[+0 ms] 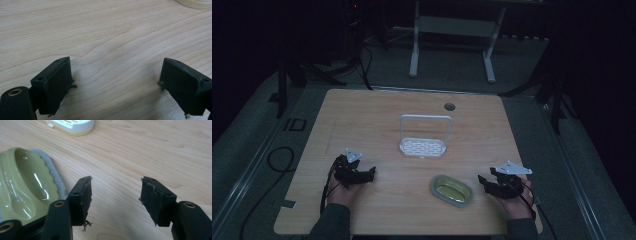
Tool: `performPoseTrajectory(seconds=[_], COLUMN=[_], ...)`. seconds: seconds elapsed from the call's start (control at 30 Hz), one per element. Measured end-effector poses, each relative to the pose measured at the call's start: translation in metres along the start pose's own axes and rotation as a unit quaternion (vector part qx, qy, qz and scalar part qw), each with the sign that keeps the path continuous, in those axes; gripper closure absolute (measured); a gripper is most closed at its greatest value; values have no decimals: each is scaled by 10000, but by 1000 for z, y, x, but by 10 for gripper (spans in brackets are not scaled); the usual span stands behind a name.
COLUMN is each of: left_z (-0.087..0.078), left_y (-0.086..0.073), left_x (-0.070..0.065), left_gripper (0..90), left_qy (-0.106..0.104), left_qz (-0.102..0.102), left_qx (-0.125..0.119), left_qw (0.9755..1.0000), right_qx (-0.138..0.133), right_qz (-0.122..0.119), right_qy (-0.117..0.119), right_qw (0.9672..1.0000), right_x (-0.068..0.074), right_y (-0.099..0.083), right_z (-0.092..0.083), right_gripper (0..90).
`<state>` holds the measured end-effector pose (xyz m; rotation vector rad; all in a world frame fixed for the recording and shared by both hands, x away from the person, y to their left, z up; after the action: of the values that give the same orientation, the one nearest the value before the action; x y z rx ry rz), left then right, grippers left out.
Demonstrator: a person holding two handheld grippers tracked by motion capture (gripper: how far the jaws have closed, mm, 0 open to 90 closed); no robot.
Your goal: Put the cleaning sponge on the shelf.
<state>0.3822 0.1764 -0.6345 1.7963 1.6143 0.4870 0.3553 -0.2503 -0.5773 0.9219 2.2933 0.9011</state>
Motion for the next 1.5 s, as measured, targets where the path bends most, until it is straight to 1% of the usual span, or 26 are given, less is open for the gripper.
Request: performPoseTrajectory(seconds=[0.17, 0.3, 0.4, 0.57, 0.7, 0.97, 1.17, 1.23, 1.5], left_z=[0, 0, 0, 0, 0, 0, 0, 0, 0], left_y=[0, 0, 0, 0, 0, 0, 0, 0, 0], left_x=[0, 0, 0, 0, 0, 0, 0, 0, 0], left_gripper=[109, 109, 109, 109, 109, 109, 109, 109, 109], left_qy=[1, 0, 0, 1, 0, 0, 0, 0, 0], left_qz=[0, -3, -2, -1, -1, -2, -1, -1, -2], left_qx=[1, 1, -1, 0, 0, -1, 0, 0, -1], left_qw=[10000, 10000, 10000, 10000, 10000, 10000, 10000, 10000, 10000], right_qx=[65, 123, 199, 271, 328, 475, 526, 531, 610], right_qz=[-188, -253, -351, -431, -580, -718, -705, -719, -842], right_qy=[7, 49, 56, 124, 178, 313, 464, 476, 657], right_qw=[9998, 9996, 9992, 9986, 9976, 9958, 9950, 9949, 9924], right_x=[3, 6, 9, 13, 17, 22, 27, 28, 34], right_y=[5, 8, 9, 13, 16, 20, 25, 26, 35], right_z=[-1, -3, -3, -4, -6, -8, -8, -8, -6], right_gripper=[460, 489, 499, 509, 533, 571, 560, 560, 565])
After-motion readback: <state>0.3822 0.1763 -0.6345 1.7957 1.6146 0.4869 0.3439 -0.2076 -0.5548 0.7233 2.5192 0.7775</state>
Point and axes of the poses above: each handheld gripper's, and its own axes: z roughly forward along the jaws, y roughly out of its top, x roughly to its left, the point moved 10 cm from there along z, roughly forward along the jaws, and after that the axes turned 12 degrees about -z, right-handed, at the moved point
